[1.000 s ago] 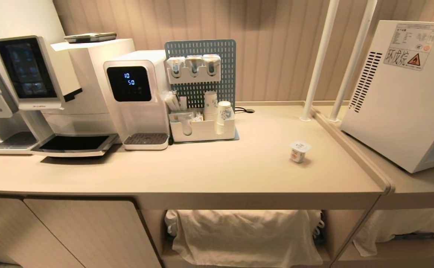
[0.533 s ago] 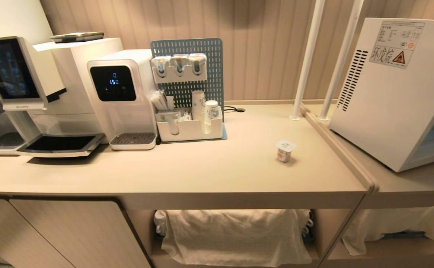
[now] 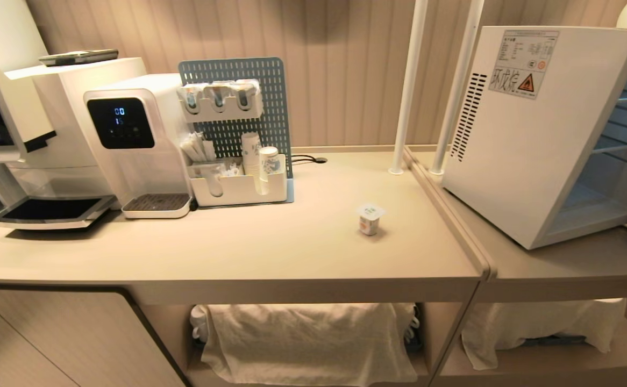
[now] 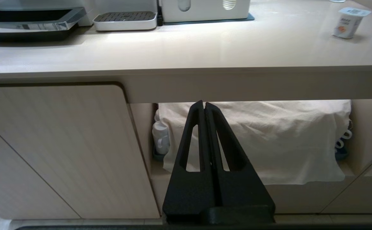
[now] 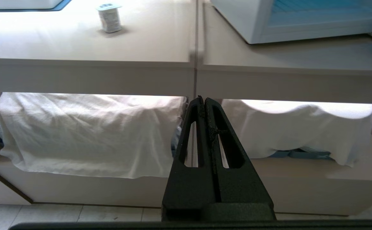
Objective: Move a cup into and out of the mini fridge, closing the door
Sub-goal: Close the freezer door
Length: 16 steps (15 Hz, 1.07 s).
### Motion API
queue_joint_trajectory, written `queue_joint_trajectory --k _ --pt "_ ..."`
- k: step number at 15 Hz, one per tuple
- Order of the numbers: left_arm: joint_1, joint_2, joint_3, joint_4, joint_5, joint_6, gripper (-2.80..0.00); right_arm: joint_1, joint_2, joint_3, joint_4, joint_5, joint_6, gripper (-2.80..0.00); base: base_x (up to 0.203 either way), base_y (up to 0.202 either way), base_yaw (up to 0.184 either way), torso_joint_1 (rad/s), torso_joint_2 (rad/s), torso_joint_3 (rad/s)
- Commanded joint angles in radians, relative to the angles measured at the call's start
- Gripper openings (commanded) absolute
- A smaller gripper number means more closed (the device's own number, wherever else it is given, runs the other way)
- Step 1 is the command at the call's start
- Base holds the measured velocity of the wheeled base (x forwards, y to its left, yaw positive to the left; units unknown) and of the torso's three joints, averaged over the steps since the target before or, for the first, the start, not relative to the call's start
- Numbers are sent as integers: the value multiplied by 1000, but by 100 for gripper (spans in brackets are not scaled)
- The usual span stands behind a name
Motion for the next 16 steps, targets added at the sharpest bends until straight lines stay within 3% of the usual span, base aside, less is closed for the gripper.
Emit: queue_joint_trajectory --k 1,16 --pt "0 0 0 0 0 0 -280 0 4 -2 0 1 -1 -280 0 -200 -4 2 2 2" --pt "0 0 0 -1 0 -1 -280 0 10 -2 1 1 -1 -280 0 -195 -1 3 4 2"
